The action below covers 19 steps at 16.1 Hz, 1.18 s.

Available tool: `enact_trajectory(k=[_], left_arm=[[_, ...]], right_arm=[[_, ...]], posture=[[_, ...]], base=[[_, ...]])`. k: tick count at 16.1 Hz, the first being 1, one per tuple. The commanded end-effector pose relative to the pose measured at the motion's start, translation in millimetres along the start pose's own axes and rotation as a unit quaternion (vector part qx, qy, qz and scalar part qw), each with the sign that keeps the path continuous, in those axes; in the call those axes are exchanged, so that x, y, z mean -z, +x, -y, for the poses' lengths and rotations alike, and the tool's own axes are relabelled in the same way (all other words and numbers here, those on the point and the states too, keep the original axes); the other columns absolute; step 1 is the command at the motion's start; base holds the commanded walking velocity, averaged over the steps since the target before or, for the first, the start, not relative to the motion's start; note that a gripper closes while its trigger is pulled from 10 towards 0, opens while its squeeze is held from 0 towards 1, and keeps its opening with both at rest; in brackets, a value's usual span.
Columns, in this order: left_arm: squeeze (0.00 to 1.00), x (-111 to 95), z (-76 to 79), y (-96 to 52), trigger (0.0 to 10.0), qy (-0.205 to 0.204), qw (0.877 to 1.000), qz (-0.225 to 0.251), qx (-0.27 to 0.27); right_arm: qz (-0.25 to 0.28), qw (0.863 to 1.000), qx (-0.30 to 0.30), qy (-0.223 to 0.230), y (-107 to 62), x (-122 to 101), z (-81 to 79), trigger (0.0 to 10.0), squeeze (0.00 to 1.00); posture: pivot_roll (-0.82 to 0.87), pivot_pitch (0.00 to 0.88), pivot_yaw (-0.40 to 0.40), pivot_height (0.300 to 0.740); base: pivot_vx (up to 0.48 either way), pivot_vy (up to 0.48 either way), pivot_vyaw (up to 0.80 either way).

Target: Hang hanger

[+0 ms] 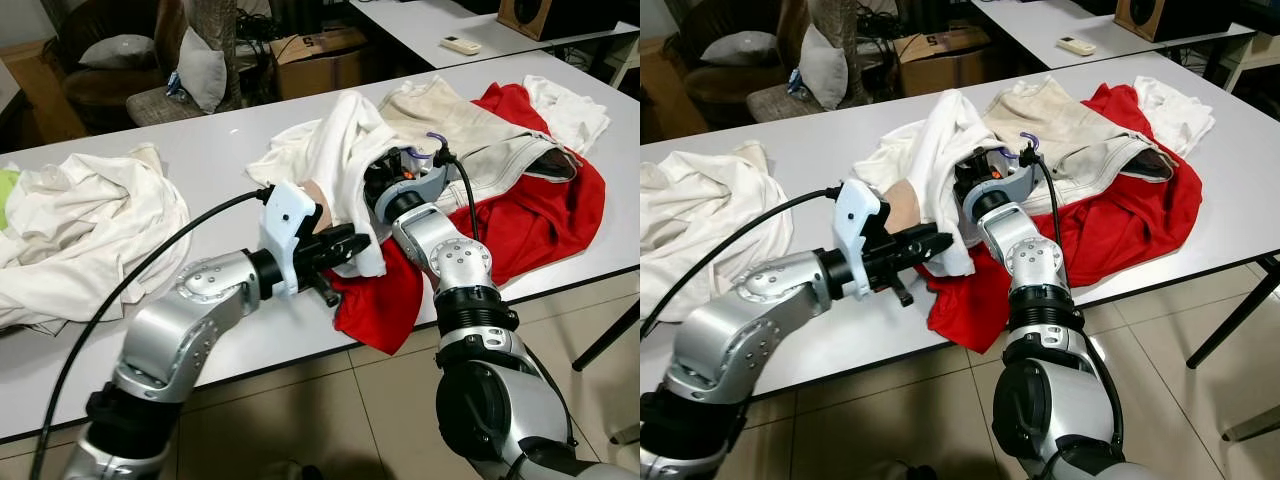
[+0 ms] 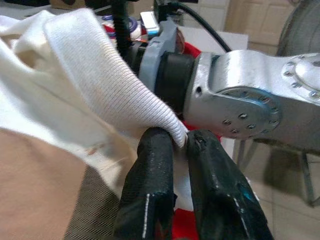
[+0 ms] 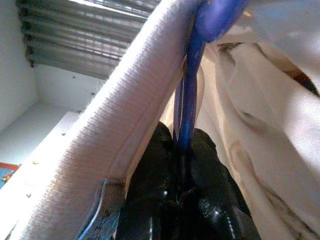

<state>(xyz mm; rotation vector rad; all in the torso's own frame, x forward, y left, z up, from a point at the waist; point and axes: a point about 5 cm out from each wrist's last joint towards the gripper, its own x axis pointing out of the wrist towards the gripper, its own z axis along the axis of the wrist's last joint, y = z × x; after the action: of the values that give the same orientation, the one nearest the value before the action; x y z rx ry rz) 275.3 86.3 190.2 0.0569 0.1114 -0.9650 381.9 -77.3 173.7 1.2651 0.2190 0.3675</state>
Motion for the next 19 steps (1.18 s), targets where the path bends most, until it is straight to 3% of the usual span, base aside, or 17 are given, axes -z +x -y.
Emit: enact_trajectory(k=[1, 2, 4, 6, 8, 11, 12, 13, 14, 15, 16, 17, 19], left_arm=[[1.0, -3.5, 0.3, -1.8, 10.0, 0.024, 1.0, -0.004, 0.001], [1.0, 1.8, 3.2, -4.8, 10.0, 0.049, 0.998, -0.028, 0.012], [1.0, 4.3, 4.3, -5.7, 10.0, 0.057, 0.998, -0.036, 0.016], [1.0, -2.9, 20.0, -10.3, 10.0, 0.029, 0.996, -0.009, 0.084], [1.0, -3.9, 15.7, -17.4, 10.0, 0.012, 0.997, 0.0, 0.082], [1.0, -2.0, -27.7, -61.9, 10.0, -0.029, 0.999, 0.018, -0.031], [1.0, -1.5, -35.2, -69.4, 10.0, -0.037, 0.997, 0.027, -0.06], [1.0, 1.2, -47.0, -79.7, 10.0, -0.042, 0.991, 0.036, -0.121], [1.0, 4.8, -51.8, -84.2, 10.0, -0.045, 0.986, 0.036, -0.155], [1.0, 14.7, -53.1, -86.5, 10.0, -0.057, 0.98, 0.025, -0.189], [1.0, 18.5, -51.8, -86.2, 10.0, -0.061, 0.978, 0.02, -0.196], [1.0, 32.2, -46.3, -85.4, 10.0, -0.088, 0.965, 0.02, -0.245], [1.0, 42.2, -42.6, -84.2, 10.0, -0.086, 0.958, 0.008, -0.274]], right_arm=[[-0.018, 0.998, -0.052, 0.009, 10.7, 16.5, -28.8, 10.0, 0.0], [-0.016, 0.999, -0.047, 0.002, 10.2, 13.7, -25.6, 10.0, 0.0], [-0.014, 0.999, -0.043, -0.001, 9.9, 13.0, -23.9, 10.0, 0.0], [-0.013, 0.999, -0.04, -0.026, 8.5, 8.7, -22.6, 10.0, 0.0], [-0.022, 0.998, -0.043, -0.044, 6.6, 7.3, -21.0, 10.0, 0.0], [-0.037, 0.993, -0.081, -0.072, -3.8, 2.9, -29.6, 10.0, 0.0], [-0.044, 0.991, -0.094, -0.085, -7.3, 1.3, -32.6, 10.0, 0.0], [-0.061, 0.985, -0.118, -0.114, -16.0, -1.3, -38.5, 10.0, 0.0], [-0.079, 0.977, -0.138, -0.144, -24.0, -1.7, -43.6, 10.0, 0.0], [-0.111, 0.958, -0.156, -0.214, -39.1, 0.3, -47.2, 10.0, 0.0], [-0.122, 0.949, -0.157, -0.246, -44.4, 1.4, -47.2, 10.0, 0.0], [-0.138, 0.935, -0.162, -0.285, -62.5, 0.0, -53.2, 10.0, 0.0], [-0.143, 0.922, -0.169, -0.317, -75.1, -3.5, -58.9, 10.0, 0.0]], posture=[[-0.02, 0.0, 0.126, 0.74], [-0.02, 0.0, 0.117, 0.74], [-0.02, 0.0, 0.117, 0.74], [-0.02, 0.0, 0.122, 0.74], [-0.02, 0.0, 0.129, 0.74], [-0.02, 0.0, 0.127, 0.74], [-0.02, 0.0, 0.128, 0.74], [-0.01, 0.0, 0.123, 0.74], [-0.01, 0.0, 0.12, 0.74], [-0.01, 0.0, 0.109, 0.74], [-0.01, 0.0, 0.093, 0.74], [-0.01, 0.0, 0.095, 0.74], [-0.01, 0.0, 0.092, 0.74]], base=[[0.0, 0.0, 0.0], [0.0, 0.0, 0.0], [0.0, 0.0, 0.0], [0.0, 0.0, 0.0], [0.0, 0.0, 0.0], [0.0, 0.0, 0.8], [0.0, 0.0, 0.8], [0.0, 0.0, 0.8], [0.0, 0.0, 0.8], [0.0, 0.0, 0.8], [0.0, 0.0, 0.8], [0.0, 0.0, 0.8], [0.0, 0.0, 0.8]])
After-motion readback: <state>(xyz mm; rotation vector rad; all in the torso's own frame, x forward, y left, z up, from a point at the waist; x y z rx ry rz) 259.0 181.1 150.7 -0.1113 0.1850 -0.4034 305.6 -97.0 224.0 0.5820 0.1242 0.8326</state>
